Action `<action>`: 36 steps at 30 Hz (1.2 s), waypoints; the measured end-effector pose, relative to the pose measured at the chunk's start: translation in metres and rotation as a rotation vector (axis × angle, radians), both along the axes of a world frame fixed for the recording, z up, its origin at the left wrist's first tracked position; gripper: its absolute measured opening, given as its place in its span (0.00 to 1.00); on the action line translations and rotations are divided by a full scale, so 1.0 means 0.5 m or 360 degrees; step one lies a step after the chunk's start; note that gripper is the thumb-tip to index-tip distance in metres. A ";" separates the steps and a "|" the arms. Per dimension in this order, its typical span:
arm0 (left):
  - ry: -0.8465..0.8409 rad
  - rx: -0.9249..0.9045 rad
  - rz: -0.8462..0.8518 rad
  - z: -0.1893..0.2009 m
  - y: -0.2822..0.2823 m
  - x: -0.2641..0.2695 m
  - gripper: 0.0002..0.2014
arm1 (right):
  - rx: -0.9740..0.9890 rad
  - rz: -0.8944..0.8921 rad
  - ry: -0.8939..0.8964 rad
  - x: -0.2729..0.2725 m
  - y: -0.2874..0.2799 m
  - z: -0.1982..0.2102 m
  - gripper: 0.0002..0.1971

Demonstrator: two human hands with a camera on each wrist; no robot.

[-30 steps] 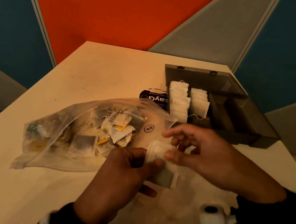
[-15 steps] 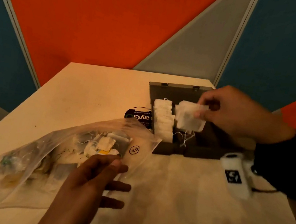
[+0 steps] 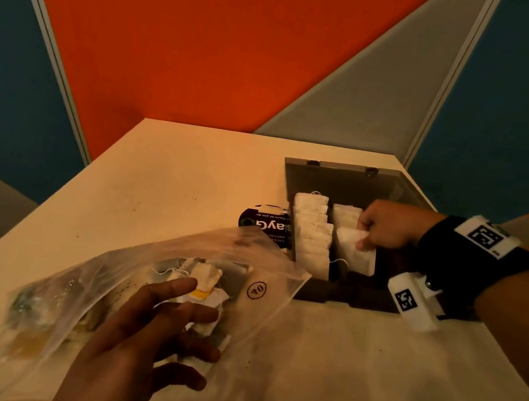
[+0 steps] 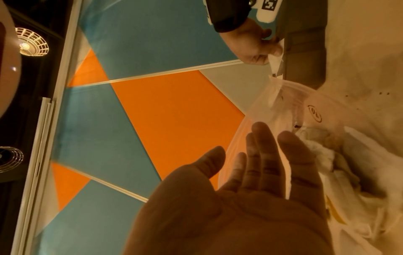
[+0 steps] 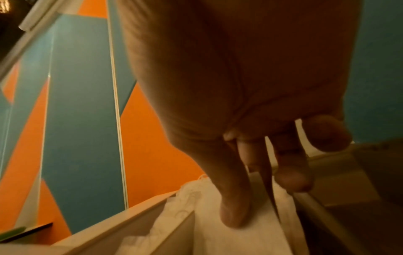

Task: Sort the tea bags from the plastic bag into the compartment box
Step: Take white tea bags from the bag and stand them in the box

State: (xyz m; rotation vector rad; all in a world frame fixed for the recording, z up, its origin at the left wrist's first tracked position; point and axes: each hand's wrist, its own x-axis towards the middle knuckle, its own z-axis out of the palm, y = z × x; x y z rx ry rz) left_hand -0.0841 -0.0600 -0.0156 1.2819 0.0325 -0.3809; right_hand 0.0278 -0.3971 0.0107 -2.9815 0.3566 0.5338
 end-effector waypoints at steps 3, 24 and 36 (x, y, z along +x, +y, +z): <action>-0.0033 0.0002 0.0021 0.002 -0.002 0.004 0.15 | -0.0089 -0.0011 0.0066 0.024 0.004 -0.003 0.10; -0.0186 0.0116 0.0466 0.019 0.020 0.013 0.24 | 0.0281 0.0728 -0.0391 -0.164 0.349 0.133 0.07; -0.0193 0.0075 0.0495 0.015 0.050 -0.017 0.23 | -0.0163 0.1183 -0.0450 -0.132 0.376 -0.056 0.27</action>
